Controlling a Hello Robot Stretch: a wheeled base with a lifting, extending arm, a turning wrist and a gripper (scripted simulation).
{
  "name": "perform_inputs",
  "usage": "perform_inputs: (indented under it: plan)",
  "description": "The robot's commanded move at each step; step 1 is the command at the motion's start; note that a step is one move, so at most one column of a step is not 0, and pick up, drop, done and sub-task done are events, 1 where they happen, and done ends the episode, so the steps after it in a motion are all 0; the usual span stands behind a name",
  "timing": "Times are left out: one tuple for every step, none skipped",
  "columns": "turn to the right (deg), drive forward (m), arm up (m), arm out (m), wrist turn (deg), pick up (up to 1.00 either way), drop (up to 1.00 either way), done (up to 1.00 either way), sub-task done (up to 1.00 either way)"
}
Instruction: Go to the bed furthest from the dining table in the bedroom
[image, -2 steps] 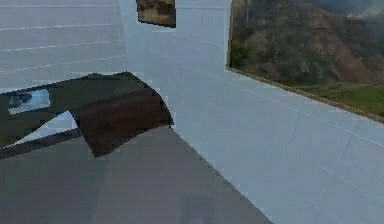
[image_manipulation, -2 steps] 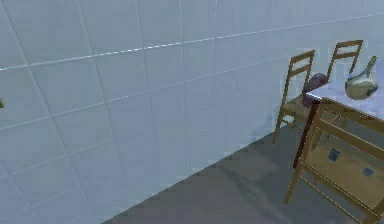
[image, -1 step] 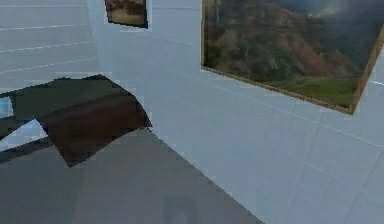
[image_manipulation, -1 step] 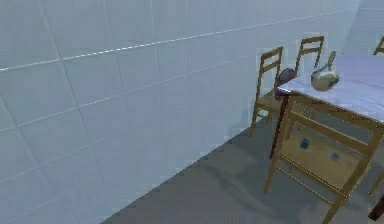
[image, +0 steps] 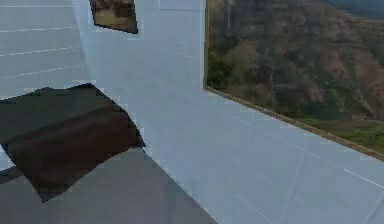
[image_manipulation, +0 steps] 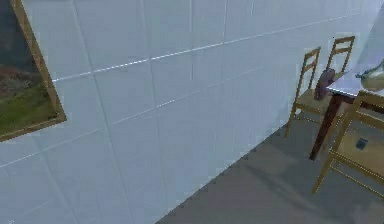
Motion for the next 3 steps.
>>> perform_inputs:
  plan:
    - [-36.0,0.00,0.00,0.00,0.0,0.00,0.00,0.00,0.00]
    - [0.0,0.45,0.00,0.00,0.0,0.00,0.00,0.00,0.00]
    - [-45.0,0.00,0.00,0.00,0.0,0.00,0.00,0.00,0.00]
